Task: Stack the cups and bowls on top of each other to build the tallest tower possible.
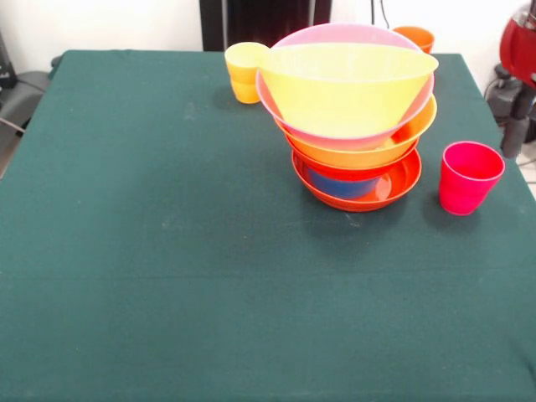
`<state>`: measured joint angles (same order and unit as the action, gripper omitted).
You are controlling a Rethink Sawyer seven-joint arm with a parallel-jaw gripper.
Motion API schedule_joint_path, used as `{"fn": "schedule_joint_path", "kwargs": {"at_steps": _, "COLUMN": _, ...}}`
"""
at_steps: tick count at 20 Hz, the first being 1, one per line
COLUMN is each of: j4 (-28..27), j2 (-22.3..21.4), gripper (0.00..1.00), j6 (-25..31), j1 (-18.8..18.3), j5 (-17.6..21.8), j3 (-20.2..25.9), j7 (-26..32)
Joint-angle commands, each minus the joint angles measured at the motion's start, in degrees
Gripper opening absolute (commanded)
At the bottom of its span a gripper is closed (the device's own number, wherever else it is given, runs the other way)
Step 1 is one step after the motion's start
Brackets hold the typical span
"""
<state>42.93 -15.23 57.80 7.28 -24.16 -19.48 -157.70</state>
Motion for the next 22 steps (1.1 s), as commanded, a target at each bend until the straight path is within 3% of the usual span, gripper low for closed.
{"fn": "schedule_joint_path", "kwargs": {"at_steps": 1, "j4": 7.96, "j2": 1.90, "gripper": 1.00, "j6": -1.37, "j1": 1.50, "j5": -0.81, "j3": 3.95, "j7": -11.81}}
{"fn": "schedule_joint_path", "kwargs": {"at_steps": 22, "j4": 14.05, "j2": 3.81, "gripper": 1.00, "j6": -3.67, "j1": 3.91, "j5": -3.82, "j3": 2.51, "j7": -12.31}}
